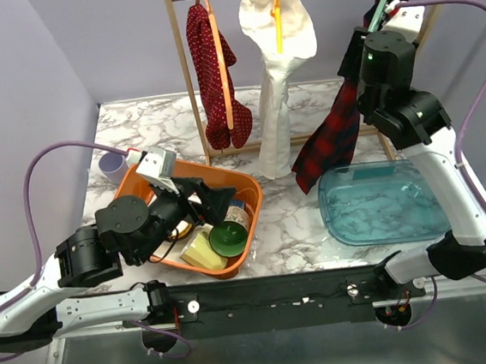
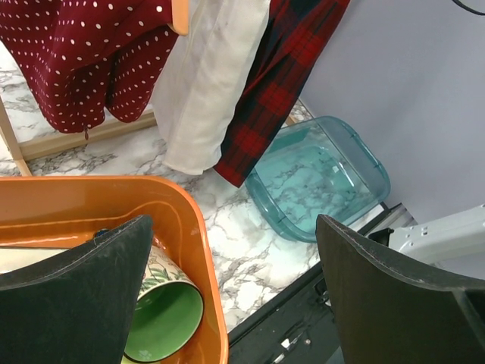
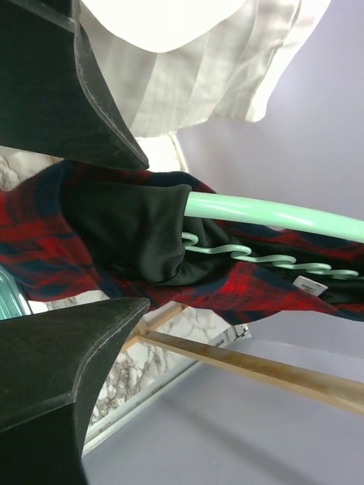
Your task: Remove the skirt from the hanger
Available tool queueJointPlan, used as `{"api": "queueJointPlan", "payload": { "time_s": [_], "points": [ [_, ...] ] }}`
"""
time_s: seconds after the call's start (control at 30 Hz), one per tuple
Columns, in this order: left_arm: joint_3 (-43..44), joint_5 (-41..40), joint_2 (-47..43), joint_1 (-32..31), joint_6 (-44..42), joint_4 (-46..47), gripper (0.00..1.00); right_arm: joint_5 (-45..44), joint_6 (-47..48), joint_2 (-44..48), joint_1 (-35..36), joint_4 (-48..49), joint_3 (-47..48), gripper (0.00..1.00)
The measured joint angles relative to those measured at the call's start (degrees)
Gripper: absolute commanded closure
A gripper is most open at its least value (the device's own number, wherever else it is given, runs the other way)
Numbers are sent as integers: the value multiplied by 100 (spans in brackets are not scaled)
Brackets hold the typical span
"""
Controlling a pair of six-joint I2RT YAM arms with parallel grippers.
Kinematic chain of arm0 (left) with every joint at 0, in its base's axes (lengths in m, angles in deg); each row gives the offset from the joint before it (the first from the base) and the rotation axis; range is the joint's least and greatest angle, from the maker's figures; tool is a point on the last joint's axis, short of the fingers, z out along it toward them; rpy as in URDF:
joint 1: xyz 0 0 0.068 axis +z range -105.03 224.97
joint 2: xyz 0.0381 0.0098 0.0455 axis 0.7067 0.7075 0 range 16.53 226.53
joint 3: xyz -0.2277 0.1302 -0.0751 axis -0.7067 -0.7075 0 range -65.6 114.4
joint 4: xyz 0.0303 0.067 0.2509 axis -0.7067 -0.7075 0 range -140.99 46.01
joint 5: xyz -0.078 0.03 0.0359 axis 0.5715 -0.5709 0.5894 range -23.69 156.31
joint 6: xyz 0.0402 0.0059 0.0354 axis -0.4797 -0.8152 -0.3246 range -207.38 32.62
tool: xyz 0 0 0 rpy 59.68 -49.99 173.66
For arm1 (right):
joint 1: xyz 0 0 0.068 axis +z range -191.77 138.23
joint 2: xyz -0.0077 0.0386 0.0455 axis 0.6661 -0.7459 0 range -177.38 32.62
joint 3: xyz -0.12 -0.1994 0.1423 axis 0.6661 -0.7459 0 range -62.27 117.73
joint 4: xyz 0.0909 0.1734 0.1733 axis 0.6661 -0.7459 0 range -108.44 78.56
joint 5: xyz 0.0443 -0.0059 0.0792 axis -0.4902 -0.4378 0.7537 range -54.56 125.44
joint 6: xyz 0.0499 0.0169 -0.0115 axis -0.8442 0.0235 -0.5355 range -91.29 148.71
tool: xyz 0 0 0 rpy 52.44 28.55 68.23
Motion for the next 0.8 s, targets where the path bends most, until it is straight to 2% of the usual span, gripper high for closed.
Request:
{"api": "queueJointPlan", "payload": {
  "time_s": [0.3, 0.4, 0.43, 0.5, 0.53, 0.8],
  "points": [
    [2, 2, 59, 0, 22, -4, 1, -160, 59, -103, -109, 50, -225, 55],
    [2, 2, 33, 0, 31, -4, 1, -227, 179, -61, -111, 129, -225, 71],
    [2, 2, 28, 2, 37, -4, 1, -238, 234, -39, -111, 186, -225, 81],
    [4, 2, 28, 0, 44, -2, 1, -258, 345, 4, -109, 282, -225, 95],
    [9, 2, 28, 0, 46, -4, 1, -243, 424, 50, -111, 319, -225, 99],
    [83, 2, 9, 0, 68, -7, 1, -197, 800, 385, -109, 540, -348, 99]
  ]
}}
